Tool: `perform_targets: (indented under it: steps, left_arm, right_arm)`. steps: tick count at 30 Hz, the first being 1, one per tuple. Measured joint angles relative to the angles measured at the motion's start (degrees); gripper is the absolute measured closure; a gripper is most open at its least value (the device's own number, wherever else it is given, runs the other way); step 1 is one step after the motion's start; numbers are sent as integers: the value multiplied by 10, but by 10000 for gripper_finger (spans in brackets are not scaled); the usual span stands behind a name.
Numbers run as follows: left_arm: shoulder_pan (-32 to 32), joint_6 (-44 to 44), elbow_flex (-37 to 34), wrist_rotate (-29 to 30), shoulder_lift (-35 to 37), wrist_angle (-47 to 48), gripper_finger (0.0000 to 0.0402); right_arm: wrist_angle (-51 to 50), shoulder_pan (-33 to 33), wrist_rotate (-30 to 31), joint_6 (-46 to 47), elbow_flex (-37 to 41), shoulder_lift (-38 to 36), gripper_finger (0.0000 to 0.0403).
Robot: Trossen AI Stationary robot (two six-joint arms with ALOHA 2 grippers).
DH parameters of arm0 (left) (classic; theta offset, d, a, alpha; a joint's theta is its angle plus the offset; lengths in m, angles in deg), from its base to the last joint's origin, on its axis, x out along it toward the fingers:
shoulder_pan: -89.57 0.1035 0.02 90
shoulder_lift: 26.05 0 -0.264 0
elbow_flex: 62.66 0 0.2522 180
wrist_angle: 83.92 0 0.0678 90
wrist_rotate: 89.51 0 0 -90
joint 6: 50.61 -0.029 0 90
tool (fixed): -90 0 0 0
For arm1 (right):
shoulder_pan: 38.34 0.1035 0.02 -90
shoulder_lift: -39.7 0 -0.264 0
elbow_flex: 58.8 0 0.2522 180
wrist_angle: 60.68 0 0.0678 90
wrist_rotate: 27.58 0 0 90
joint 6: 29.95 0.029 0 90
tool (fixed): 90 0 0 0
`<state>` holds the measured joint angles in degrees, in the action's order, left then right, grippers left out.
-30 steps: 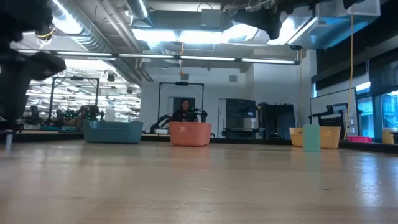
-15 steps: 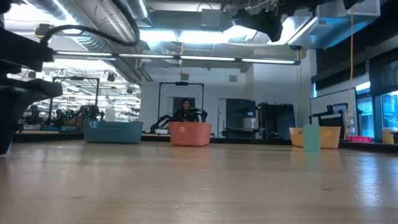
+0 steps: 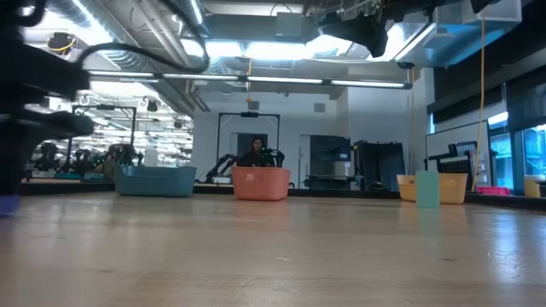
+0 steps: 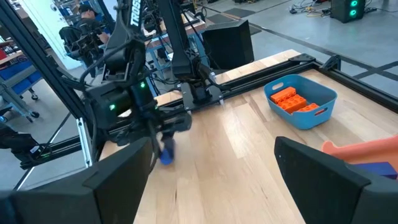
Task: Sort & place blocks by color
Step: Put the violet block into the orange bin
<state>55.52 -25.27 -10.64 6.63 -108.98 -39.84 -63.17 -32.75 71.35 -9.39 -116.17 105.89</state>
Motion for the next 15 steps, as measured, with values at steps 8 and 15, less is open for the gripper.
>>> perform_targets:
  steps: [8,15]
  left_arm:
    - [105,-57,0,43,130,-5,314]
    - [243,-111,0,88,258,-170,314]
  right_arm:
    - [2,0,0,3,0,0,62]
    - [8,0,0,1,0,0,62]
